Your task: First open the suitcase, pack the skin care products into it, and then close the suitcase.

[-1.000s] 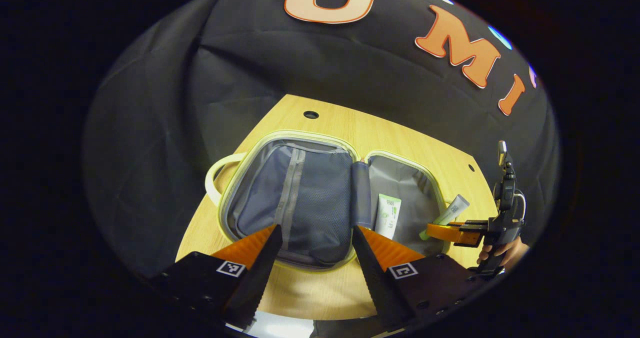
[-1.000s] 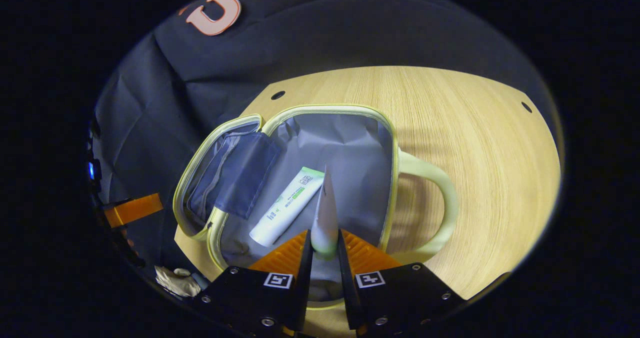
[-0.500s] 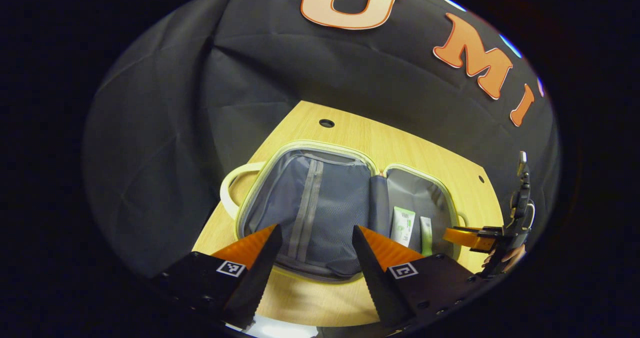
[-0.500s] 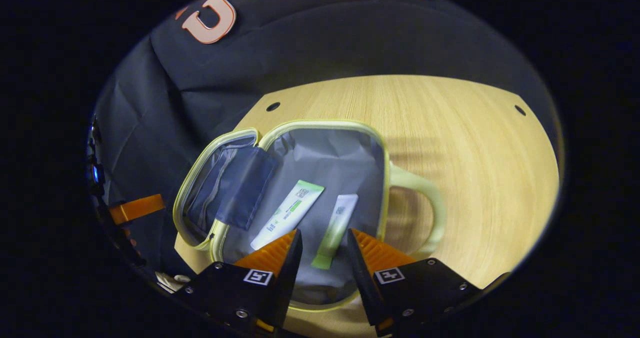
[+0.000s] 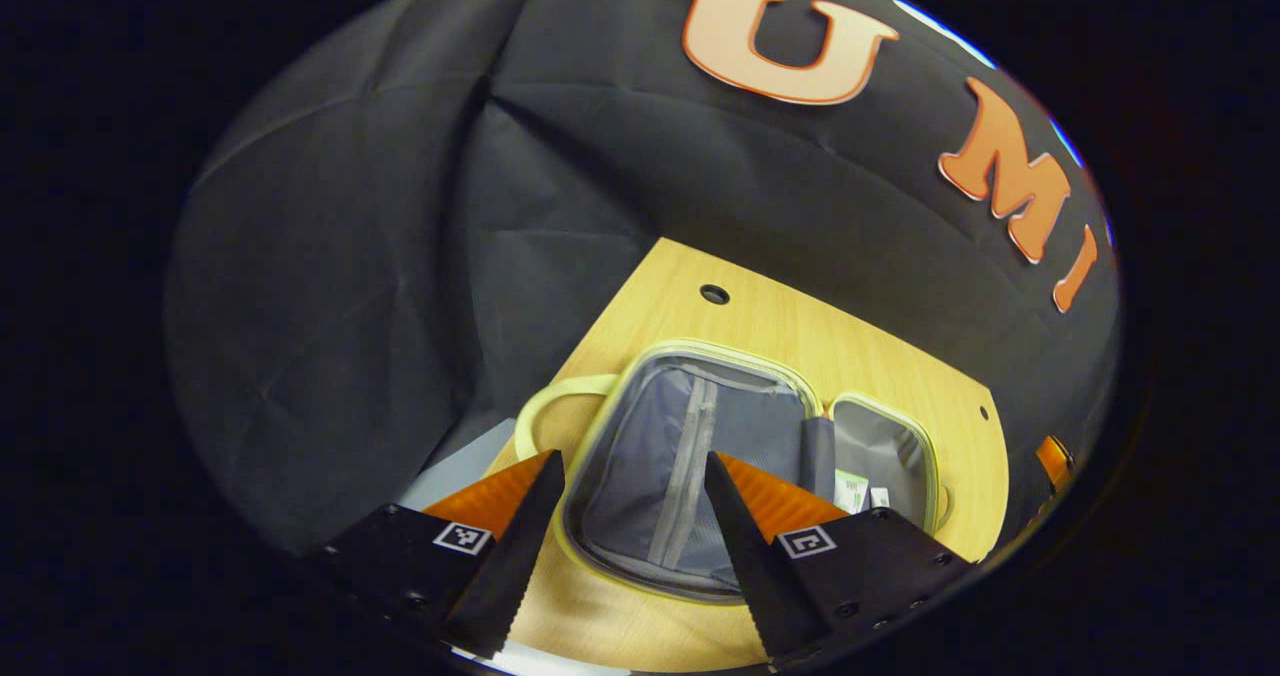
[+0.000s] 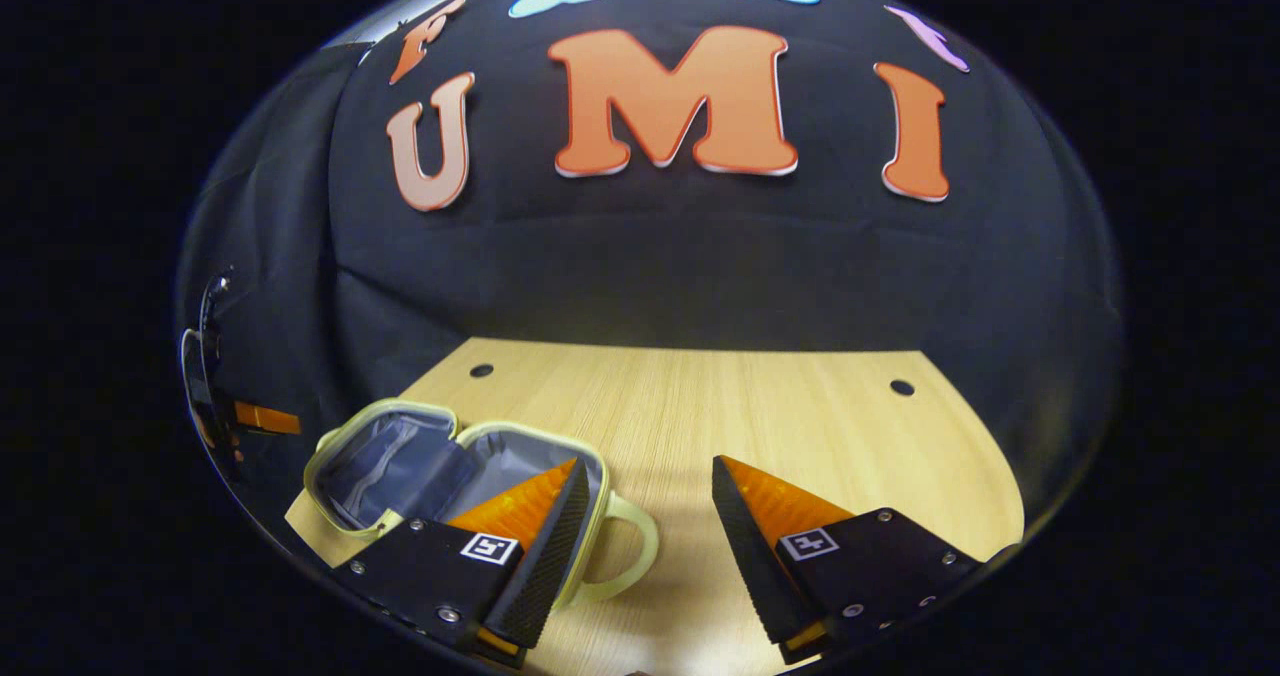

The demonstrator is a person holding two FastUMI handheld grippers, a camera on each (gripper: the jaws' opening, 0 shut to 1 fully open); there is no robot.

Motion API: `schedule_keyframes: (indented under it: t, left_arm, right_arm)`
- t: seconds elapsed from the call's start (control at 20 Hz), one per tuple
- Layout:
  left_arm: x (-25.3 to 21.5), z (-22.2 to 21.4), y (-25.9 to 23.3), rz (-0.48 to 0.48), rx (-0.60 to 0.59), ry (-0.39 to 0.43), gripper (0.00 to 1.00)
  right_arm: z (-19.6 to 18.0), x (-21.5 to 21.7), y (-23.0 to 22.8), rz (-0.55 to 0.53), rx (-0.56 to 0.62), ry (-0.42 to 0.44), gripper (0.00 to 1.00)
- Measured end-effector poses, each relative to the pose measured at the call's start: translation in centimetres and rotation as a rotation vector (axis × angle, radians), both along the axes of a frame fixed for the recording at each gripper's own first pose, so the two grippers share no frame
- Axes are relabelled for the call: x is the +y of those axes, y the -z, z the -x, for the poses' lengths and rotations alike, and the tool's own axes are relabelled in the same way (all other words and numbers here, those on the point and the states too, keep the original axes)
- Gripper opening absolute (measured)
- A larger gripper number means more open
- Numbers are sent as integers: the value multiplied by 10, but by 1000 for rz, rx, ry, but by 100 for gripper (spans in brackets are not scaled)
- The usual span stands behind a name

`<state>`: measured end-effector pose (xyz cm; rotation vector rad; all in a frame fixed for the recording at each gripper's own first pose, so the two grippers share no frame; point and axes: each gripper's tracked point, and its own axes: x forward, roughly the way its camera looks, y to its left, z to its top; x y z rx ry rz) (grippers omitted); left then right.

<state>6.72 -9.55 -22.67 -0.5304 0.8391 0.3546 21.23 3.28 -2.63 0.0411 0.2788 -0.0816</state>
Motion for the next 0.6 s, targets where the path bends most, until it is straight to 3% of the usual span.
schedule_keyframes:
  t: [0.05,0.25,0.3,0.6]
  left_arm:
    - [6,-1,4,23,-4,-21,92]
    - [29,-5,34,129,3,-131,84]
    - [35,-9,40,149,-10,-161,88]
    - [62,-5,100,420,13,-349,88]
  right_arm:
    - [2,-4,-14,10,-36,1,80]
    - [15,-22,-51,69,-139,34,80]
    - [18,-26,-59,70,-155,44,81]
    - [35,-57,-81,128,-192,122,88]
